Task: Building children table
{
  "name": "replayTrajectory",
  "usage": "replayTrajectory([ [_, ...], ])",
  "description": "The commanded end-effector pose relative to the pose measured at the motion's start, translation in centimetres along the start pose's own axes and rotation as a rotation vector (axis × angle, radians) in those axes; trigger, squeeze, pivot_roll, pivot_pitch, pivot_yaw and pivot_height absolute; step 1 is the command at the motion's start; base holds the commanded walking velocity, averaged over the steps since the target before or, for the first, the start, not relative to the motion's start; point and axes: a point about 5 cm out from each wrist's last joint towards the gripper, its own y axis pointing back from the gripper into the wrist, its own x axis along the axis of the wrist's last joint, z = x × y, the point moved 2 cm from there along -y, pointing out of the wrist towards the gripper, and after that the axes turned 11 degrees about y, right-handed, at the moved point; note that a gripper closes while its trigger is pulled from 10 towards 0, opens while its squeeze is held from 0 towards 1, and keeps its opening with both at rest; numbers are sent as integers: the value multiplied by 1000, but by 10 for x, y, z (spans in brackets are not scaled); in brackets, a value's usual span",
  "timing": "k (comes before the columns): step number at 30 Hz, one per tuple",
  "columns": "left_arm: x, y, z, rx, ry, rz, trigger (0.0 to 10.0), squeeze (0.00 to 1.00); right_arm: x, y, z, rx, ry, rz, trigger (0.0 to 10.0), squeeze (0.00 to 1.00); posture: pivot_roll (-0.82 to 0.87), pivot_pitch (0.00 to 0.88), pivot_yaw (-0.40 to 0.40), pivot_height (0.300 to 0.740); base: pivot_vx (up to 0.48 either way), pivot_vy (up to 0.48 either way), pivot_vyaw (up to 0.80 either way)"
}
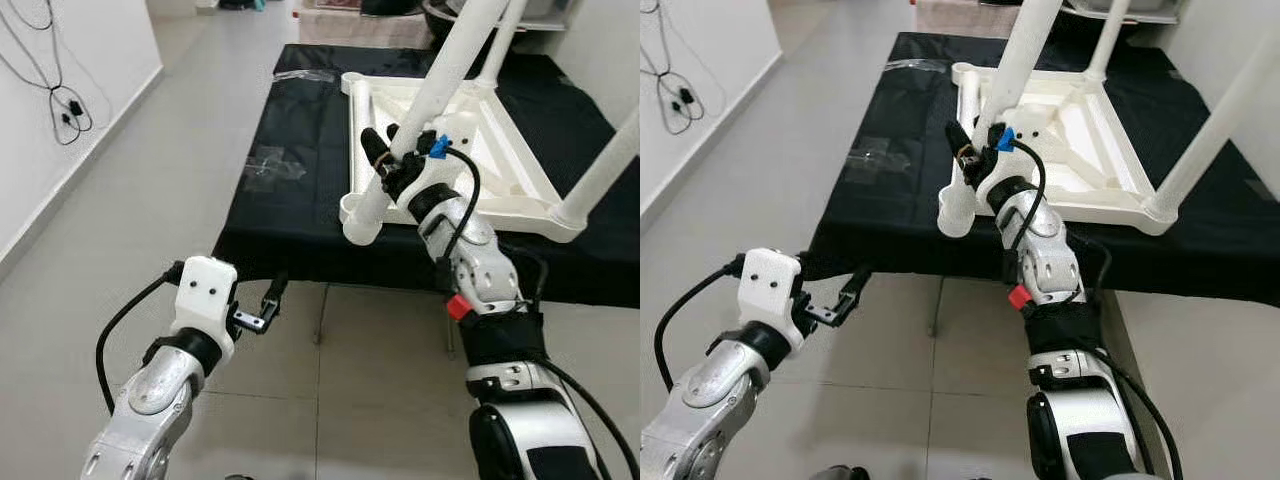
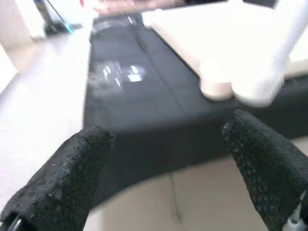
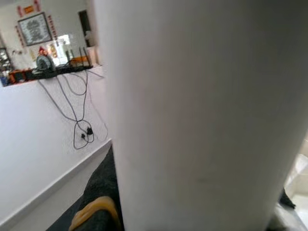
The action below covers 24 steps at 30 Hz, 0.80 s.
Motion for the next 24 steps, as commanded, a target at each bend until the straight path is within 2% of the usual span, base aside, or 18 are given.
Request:
replayTrajectory([
  [1, -1, 0, -1, 17, -9, 4, 10000, 0, 5, 0, -3, -3, 21, 32, 10000, 0, 120, 101, -39, 740, 0, 0, 0],
  [9, 8, -9, -5, 72, -43, 71, 10000, 0, 9, -4, -8, -83, 66, 83, 10000, 0, 120, 108, -49, 740, 0, 0, 0],
  [24, 8, -10, -1, 59, -70, 80, 10000, 0, 20, -12, -9, -76, 35, 109, 10000, 0, 118, 122, -52, 740, 289, 0, 0],
])
